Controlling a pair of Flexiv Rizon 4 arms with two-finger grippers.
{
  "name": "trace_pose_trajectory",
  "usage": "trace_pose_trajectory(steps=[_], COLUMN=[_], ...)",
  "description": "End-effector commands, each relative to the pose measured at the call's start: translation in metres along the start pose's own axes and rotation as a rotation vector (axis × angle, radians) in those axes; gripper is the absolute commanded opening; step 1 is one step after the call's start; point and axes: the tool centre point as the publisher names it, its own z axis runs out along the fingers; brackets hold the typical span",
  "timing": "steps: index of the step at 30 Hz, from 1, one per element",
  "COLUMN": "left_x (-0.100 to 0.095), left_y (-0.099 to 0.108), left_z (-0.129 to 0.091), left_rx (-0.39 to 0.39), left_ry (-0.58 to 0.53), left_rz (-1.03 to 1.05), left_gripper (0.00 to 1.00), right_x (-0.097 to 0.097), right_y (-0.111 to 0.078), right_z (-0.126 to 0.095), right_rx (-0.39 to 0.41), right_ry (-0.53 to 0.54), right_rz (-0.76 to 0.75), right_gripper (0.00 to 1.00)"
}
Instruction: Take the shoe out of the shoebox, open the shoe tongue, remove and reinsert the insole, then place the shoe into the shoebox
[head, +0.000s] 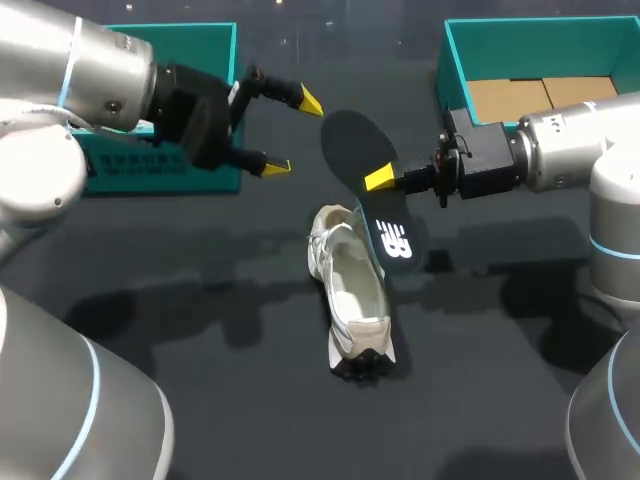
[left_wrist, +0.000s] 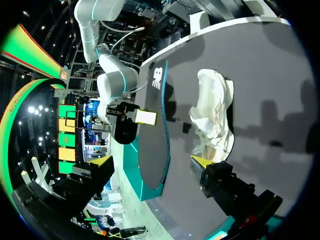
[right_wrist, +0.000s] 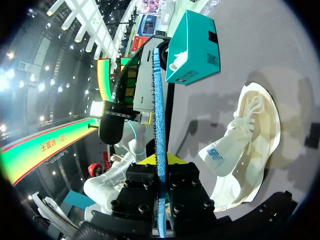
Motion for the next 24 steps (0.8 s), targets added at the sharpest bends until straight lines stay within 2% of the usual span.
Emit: trace_pose_trajectory(steps=[1, 2, 4, 5, 6, 7, 16, 24], left_x=[0.006, 0.008, 0.013, 0.016, 0.017, 0.018, 0.018, 0.017], left_y=[-0.006, -0.006, -0.009, -0.010, -0.012, -0.014, -0.014, -0.022], left_z=[-0.002, 0.003, 0.011, 0.014, 0.017, 0.016, 0.016, 0.034], left_rx=[-0.009, -0.026, -0.011, -0.037, -0.059, -0.033, -0.033, -0.044], left_ry=[-0.292, -0.288, -0.305, -0.323, -0.351, -0.415, -0.415, -0.420], left_rz=[0.003, -0.005, -0.016, 0.001, 0.039, 0.058, 0.058, 0.031], left_gripper=[1.00, 1.00, 1.00, 1.00, 1.00, 1.00, 1.00, 1.00], right_x=[0.000, 0.000, 0.000, 0.000, 0.000, 0.000, 0.000, 0.000], right_y=[-0.001, -0.001, -0.001, -0.001, -0.001, -0.001, -0.001, 0.000], right_z=[0.001, 0.001, 0.001, 0.001, 0.001, 0.001, 0.001, 0.002], right_rx=[-0.002, -0.002, -0.002, -0.002, -0.002, -0.002, -0.002, -0.004], right_ry=[-0.002, -0.002, -0.002, -0.002, -0.002, -0.002, -0.002, 0.005], right_rz=[0.001, 0.001, 0.001, 0.001, 0.001, 0.001, 0.001, 0.004], right_gripper=[0.00, 0.00, 0.00, 0.00, 0.00, 0.00, 0.00, 0.00])
